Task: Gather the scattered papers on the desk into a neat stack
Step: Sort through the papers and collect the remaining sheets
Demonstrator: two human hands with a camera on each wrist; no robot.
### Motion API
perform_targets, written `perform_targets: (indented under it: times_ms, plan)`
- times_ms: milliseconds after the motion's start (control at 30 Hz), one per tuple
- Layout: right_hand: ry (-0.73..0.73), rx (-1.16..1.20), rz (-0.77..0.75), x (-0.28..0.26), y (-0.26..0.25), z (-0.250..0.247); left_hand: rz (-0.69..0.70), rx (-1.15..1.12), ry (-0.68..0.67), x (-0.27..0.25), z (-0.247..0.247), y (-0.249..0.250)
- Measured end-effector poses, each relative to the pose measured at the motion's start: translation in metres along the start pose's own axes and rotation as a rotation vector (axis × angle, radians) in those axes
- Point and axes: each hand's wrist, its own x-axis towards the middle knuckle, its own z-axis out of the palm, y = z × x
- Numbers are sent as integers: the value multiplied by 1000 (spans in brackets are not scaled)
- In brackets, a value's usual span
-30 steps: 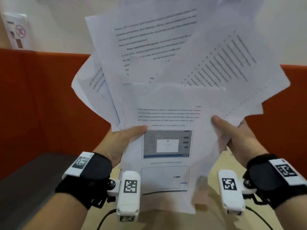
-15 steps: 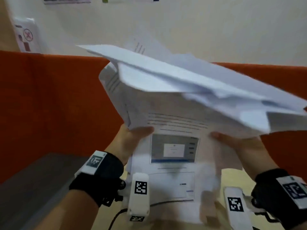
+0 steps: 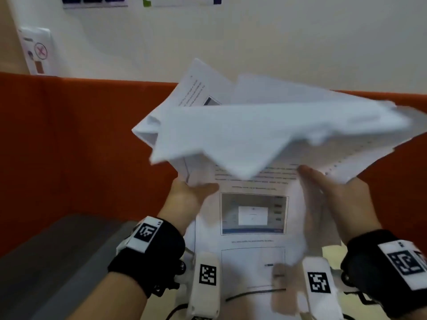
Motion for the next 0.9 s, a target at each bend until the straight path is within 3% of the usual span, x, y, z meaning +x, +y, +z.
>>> perform_targets:
  times_ms: [100, 233, 333, 500, 633, 733, 900]
  plan:
    - [11, 42, -8, -6, -4, 0, -7, -14, 2, -3, 2, 1]
    - [-227, 168, 78, -9, -8, -6, -26, 18, 51, -4, -6, -4]
    - [-299, 245, 165, -9, -5, -9, -25, -29, 6, -7, -9, -3]
    - [-255, 312, 153, -4, 9, -13, -123, -90, -121, -14, -10, 0]
    - [-345, 303, 175, -9, 10, -8, -145, -165, -231, -15, -9, 3]
    - [-270, 355, 156, -6, 11, -12, -89, -240, -202, -12, -13, 1]
    - [-264, 264, 135, -12, 10, -9, -1, -188, -104, -11, -13, -3]
